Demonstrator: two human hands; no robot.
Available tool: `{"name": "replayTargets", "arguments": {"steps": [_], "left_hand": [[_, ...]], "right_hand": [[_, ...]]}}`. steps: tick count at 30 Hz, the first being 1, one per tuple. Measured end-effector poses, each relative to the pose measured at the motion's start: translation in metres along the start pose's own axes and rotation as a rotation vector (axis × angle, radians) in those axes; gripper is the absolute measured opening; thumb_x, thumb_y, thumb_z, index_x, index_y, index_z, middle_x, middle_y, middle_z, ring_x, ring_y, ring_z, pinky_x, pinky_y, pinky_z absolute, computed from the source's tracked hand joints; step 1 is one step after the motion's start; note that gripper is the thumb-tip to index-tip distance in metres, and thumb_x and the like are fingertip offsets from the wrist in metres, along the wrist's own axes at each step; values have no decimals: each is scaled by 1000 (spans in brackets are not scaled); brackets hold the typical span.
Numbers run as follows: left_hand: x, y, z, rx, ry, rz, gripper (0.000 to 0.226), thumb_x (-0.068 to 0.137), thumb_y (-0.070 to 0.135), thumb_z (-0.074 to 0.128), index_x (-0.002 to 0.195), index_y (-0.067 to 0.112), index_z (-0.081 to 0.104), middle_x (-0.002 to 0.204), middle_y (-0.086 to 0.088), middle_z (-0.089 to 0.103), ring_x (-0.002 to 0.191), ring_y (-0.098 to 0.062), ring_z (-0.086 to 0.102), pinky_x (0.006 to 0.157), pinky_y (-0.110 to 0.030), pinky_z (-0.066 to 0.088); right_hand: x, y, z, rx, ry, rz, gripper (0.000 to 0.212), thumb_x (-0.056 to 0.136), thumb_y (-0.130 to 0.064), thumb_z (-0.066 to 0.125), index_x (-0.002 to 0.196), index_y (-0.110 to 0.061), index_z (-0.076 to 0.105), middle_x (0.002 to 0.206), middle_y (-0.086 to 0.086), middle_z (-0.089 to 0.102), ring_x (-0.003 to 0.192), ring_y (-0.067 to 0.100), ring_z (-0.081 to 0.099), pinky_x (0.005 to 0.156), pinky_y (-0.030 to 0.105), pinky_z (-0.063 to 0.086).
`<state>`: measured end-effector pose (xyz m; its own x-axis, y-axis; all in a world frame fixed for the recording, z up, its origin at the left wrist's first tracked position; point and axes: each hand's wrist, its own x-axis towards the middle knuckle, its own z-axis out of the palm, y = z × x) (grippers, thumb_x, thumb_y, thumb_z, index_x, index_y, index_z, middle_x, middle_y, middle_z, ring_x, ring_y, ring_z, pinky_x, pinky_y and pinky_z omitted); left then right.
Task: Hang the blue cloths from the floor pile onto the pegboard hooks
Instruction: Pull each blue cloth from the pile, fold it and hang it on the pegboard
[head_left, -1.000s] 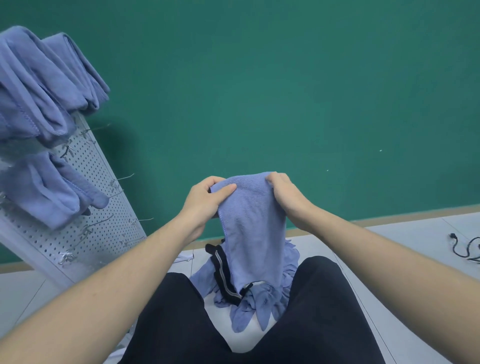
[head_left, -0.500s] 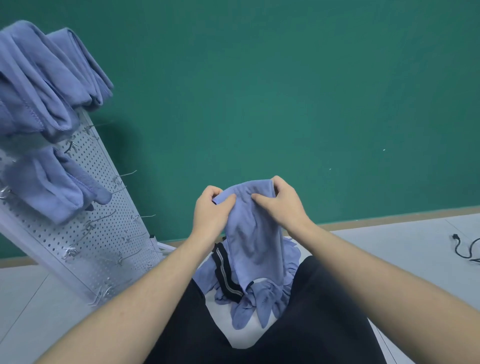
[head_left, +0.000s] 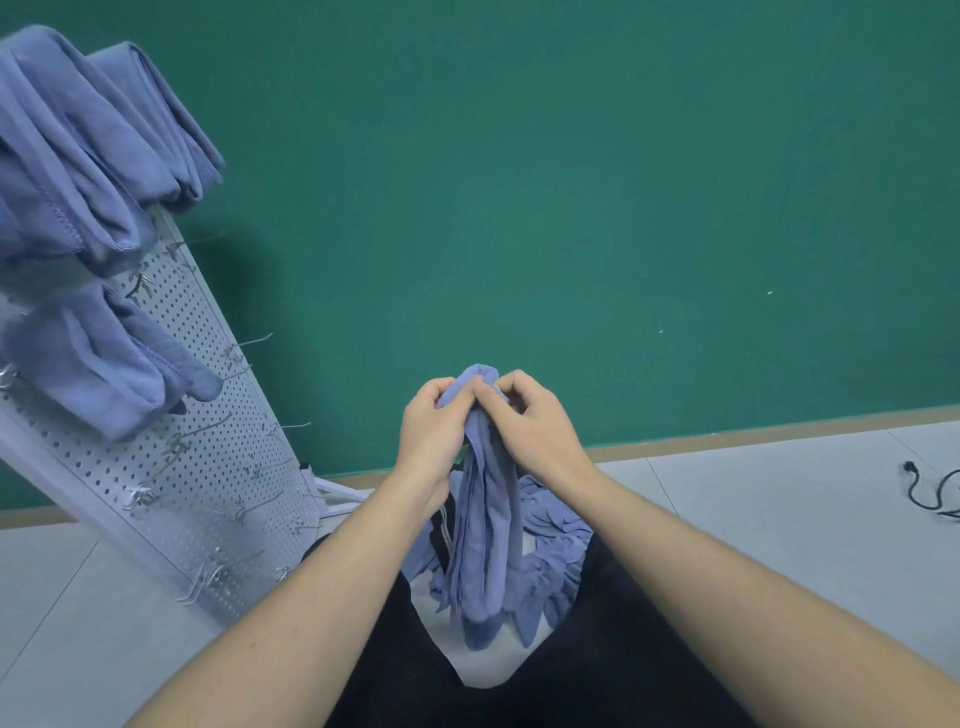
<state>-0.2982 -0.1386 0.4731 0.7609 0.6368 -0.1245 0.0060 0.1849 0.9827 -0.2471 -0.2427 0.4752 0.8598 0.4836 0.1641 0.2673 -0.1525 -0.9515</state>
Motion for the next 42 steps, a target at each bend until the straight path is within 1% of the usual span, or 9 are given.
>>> {"name": "replayTargets", "arguments": {"steps": [5, 12, 16, 20, 25, 29, 33, 37, 42], "left_hand": [[0, -1, -7, -49, -142, 44, 31, 86, 29, 78, 109, 9, 69, 102, -9, 75, 90, -18, 70, 91, -36, 55], [5, 1, -12, 36, -159, 165, 23, 95, 6, 65, 114, 18, 67, 105, 2, 75, 94, -9, 70, 80, -21, 53], [12, 10, -14, 67, -174, 170, 22, 98, 8, 58, 115, 18, 69, 108, 1, 74, 99, -14, 65, 95, -37, 50], [11, 25, -14, 121, -262, 217, 25, 100, 7, 54, 113, 21, 69, 109, 9, 75, 103, -6, 67, 92, -29, 50], [13, 40, -10, 31, -316, 241, 23, 101, 10, 52, 113, 19, 69, 107, 7, 74, 96, -5, 66, 77, -18, 49], [8, 42, -7, -62, -330, 204, 30, 95, 28, 66, 123, 19, 61, 101, 6, 74, 87, -7, 69, 70, -19, 51], [3, 16, -9, 42, -365, 121, 63, 73, 28, 86, 128, 18, 57, 118, -1, 73, 112, -19, 69, 92, -33, 55], [1, -3, -12, 185, -374, 87, 28, 93, 19, 70, 120, 17, 65, 113, 3, 75, 110, -18, 70, 98, -37, 54], [3, 3, -10, 96, -342, 106, 32, 101, 23, 60, 132, 20, 54, 124, 2, 71, 115, -14, 67, 97, -37, 53]], "right_hand": [[2, -2, -10, 26, -44, 21, 36, 103, -31, 39, 88, -19, 69, 84, -8, 68, 77, 9, 60, 84, 41, 55], [3, -12, -22, 273, -258, 87, 51, 90, 16, 30, 120, -8, 64, 102, 8, 69, 83, 16, 71, 84, 32, 61], [8, -4, -28, 361, -193, 115, 32, 95, 4, 57, 120, -12, 45, 104, 13, 61, 77, 23, 68, 81, 42, 62], [18, 7, -35, 57, -112, 64, 60, 80, -26, 84, 129, -24, 49, 119, -4, 61, 98, 11, 62, 98, 34, 52], [23, -3, -43, 47, -336, 14, 38, 85, -26, 80, 122, -25, 68, 116, -11, 73, 112, 6, 66, 101, 33, 53], [26, -11, -38, 90, -274, -60, 31, 89, -24, 76, 118, -16, 69, 112, -2, 75, 108, 16, 70, 97, 39, 56], [30, -17, -38, 158, -209, -40, 26, 88, -22, 77, 111, -11, 70, 107, 3, 76, 96, 13, 71, 90, 33, 58], [32, -20, -36, 157, -131, -26, 28, 85, -21, 80, 108, -10, 69, 101, 1, 77, 86, 9, 71, 81, 26, 58], [27, -14, -25, 175, -128, 94, 46, 82, -42, 80, 115, -20, 55, 103, -1, 73, 88, 6, 71, 78, 27, 57]]}}
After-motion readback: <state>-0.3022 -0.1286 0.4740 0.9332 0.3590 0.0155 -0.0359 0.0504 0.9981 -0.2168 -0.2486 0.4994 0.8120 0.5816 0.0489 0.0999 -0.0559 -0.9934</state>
